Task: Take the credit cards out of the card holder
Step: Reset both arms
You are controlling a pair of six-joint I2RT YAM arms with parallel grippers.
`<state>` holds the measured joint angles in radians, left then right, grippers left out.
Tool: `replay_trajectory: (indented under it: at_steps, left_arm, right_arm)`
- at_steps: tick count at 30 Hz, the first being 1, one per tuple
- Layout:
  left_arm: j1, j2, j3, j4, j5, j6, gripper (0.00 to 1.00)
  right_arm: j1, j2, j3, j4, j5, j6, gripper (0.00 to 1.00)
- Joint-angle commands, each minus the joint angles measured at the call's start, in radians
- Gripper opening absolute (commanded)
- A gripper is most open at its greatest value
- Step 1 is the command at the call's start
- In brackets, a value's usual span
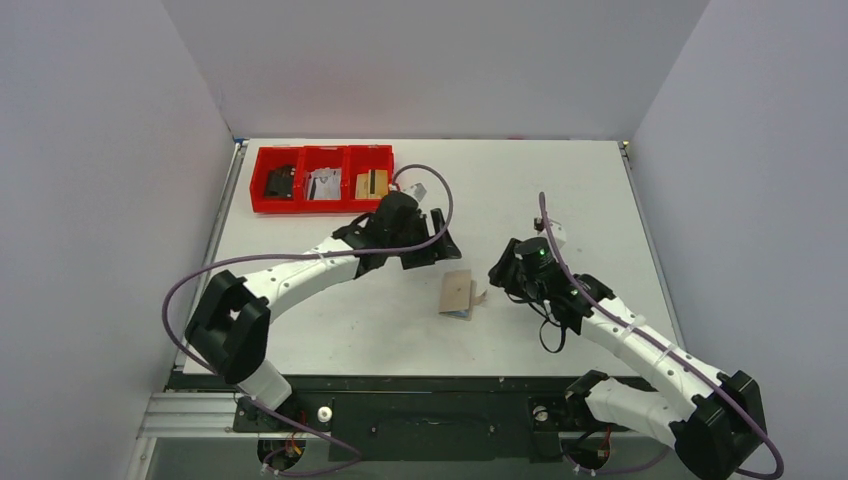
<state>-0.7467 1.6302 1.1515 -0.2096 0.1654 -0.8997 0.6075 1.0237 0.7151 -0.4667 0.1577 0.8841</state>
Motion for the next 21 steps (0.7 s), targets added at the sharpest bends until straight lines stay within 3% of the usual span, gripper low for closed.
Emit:
replay_trajectory:
  at_steps: [1, 6, 13, 21]
  left_arm:
    - [0.066, -0.145, 0.053, -0.116, -0.048, 0.149, 0.7]
    - [0.151, -0.257, 0.038, -0.207, -0.095, 0.248, 0.7]
    - [0.241, -0.362, 0.02, -0.304, -0.14, 0.324, 0.7]
    - [0.293, -0.398, 0.015, -0.333, -0.15, 0.347, 0.7]
  right_arm:
    - [-0.015, -0.028, 0.077, 0.011, 0.008, -0.014, 0.48]
    - [-0.027, -0.038, 0.131, 0.021, 0.024, -0.028, 0.65]
    - [-0.045, -0.026, 0.19, 0.064, 0.029, -0.047, 0.72]
    - [-0.053, 0.014, 0.242, 0.093, 0.034, -0.061, 0.73]
